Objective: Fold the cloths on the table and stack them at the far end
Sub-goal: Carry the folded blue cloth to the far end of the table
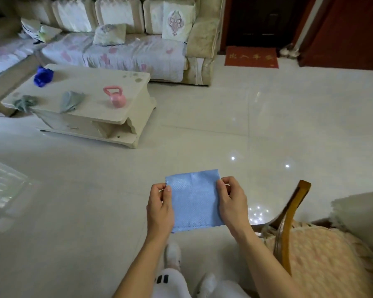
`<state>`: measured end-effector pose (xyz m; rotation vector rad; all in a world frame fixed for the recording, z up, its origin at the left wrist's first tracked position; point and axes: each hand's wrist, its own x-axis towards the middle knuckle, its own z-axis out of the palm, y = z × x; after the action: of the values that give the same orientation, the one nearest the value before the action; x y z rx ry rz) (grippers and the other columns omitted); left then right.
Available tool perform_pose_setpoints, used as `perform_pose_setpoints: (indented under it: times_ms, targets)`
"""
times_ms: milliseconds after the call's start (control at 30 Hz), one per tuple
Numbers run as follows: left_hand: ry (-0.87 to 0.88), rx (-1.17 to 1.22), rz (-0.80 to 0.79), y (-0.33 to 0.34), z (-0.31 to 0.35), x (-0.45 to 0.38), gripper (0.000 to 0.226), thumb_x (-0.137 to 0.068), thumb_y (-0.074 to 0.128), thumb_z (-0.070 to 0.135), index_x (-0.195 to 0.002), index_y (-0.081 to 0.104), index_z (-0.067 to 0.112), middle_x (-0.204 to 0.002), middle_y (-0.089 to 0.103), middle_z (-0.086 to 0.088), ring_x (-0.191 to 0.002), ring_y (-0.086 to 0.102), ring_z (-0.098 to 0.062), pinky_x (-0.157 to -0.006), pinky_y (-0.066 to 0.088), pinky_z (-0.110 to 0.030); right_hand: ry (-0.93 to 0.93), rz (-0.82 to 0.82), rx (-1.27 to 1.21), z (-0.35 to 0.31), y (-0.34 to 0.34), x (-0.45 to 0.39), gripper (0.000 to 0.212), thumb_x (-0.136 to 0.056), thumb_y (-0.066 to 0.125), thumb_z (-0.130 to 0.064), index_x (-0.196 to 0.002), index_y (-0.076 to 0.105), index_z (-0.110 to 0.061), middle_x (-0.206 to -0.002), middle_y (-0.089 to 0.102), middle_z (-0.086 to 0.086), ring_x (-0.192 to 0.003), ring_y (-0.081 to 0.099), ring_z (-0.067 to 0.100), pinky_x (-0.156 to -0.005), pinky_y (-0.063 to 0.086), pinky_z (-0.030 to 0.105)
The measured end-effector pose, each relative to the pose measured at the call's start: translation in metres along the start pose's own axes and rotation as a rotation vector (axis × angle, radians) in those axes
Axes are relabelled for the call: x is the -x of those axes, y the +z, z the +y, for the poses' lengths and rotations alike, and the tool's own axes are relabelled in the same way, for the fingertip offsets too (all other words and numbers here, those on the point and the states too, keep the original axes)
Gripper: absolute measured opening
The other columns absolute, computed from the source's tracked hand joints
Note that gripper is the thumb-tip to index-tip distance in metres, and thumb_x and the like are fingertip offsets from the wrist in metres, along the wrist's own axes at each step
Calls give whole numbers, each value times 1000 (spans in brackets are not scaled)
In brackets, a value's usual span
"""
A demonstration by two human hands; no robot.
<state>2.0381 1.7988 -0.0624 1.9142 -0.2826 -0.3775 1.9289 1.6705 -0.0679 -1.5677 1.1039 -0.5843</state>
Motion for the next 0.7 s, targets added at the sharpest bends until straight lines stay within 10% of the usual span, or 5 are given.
perform_pose_setpoints:
  times_ms: [700]
  targets:
    - [73, 15, -323, 139, 89, -254, 15, -102, 47, 29, -89, 51, 25, -72, 48, 1, -55, 39, -4, -57, 35, -24, 104, 312, -40, -63, 18, -239, 18, -99, 52, -27, -83, 56, -21, -59, 47, -11, -54, 40, 7, -57, 34, 26]
